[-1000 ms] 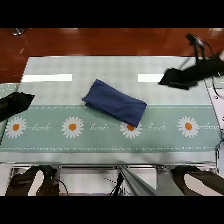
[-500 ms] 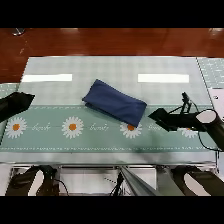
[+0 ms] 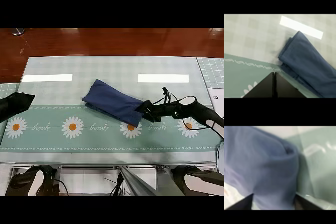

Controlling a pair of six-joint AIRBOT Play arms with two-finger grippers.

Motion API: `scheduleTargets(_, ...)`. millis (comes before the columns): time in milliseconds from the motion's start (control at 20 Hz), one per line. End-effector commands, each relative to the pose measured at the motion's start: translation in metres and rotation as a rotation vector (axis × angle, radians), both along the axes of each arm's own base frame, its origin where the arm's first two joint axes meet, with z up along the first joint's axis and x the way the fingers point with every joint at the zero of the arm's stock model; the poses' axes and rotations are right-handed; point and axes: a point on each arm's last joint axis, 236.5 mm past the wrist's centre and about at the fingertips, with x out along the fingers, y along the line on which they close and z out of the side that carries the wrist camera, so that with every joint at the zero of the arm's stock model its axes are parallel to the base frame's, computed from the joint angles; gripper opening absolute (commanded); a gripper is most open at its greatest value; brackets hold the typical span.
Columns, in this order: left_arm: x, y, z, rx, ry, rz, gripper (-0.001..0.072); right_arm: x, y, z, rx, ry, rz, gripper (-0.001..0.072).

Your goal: Fold the shirts.

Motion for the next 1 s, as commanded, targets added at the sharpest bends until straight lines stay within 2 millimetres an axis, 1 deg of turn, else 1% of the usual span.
scheduleTargets(0, 0.000, 0.000, 0.000, 0.000, 0.001, 0.001, 0.0019, 0.008, 0.016, 0.005, 0.069, -0.004, 0.061, 0.0426)
scheduleTargets(50, 0.000, 0.000, 0.000, 0.000, 0.000, 0.001, 0.0019, 0.012, 0.019, 0.010, 0.081, -0.032, 0.078, 0.0279)
scheduleTargets(100, 0.000, 0.000, 0.000, 0.000, 0.001, 0.001, 0.0019, 0.018, 0.021, 0.016, 0.093, -0.066, 0.087, 0.0092)
scheduleTargets(150, 0.000, 0.000, 0.000, 0.000, 0.001, 0.001, 0.0019, 0.024, 0.025, 0.024, 0.113, -0.100, 0.096, 0.0029)
scheduleTargets(250, 0.000, 0.000, -0.001, 0.000, 0.001, 0.001, 0.0019, 0.032, 0.032, 0.043, 0.143, -0.141, 0.130, 0.0028)
scheduleTargets(300, 0.000, 0.000, 0.000, 0.000, 0.001, 0.001, 0.0019, 0.036, 0.036, 0.055, 0.160, -0.167, 0.159, 0.0028)
scheduleTargets(350, 0.000, 0.000, -0.001, 0.000, 0.001, 0.001, 0.0019, 0.043, 0.040, 0.073, 0.177, -0.202, 0.196, 0.0028)
scheduleTargets(400, 0.000, 0.000, -0.001, 0.001, 0.001, 0.001, 0.0019, 0.052, 0.043, 0.094, 0.189, -0.245, 0.228, 0.0028)
scheduleTargets(550, 0.000, 0.000, -0.001, 0.000, 0.001, 0.001, 0.0019, 0.091, 0.047, 0.172, 0.184, -0.425, 0.239, 0.0027)
scheduleTargets(650, 0.000, 0.000, -0.001, 0.001, 0.001, 0.000, 0.0019, 0.114, 0.039, 0.215, 0.119, -0.517, 0.239, 0.0027)
scheduleTargets(750, 0.000, 0.000, -0.001, 0.001, 0.002, 0.000, 0.0019, 0.130, 0.026, 0.247, 0.021, -0.579, 0.227, 0.0027)
scheduleTargets(850, 0.000, 0.000, -0.001, 0.001, 0.002, 0.000, 0.0019, 0.138, 0.012, 0.272, -0.061, -0.621, 0.216, 0.0027)
scheduleTargets(950, 0.000, 0.000, -0.001, 0.002, 0.002, 0.000, 0.0019, 0.142, -0.005, 0.290, -0.122, -0.639, 0.203, 0.0028)
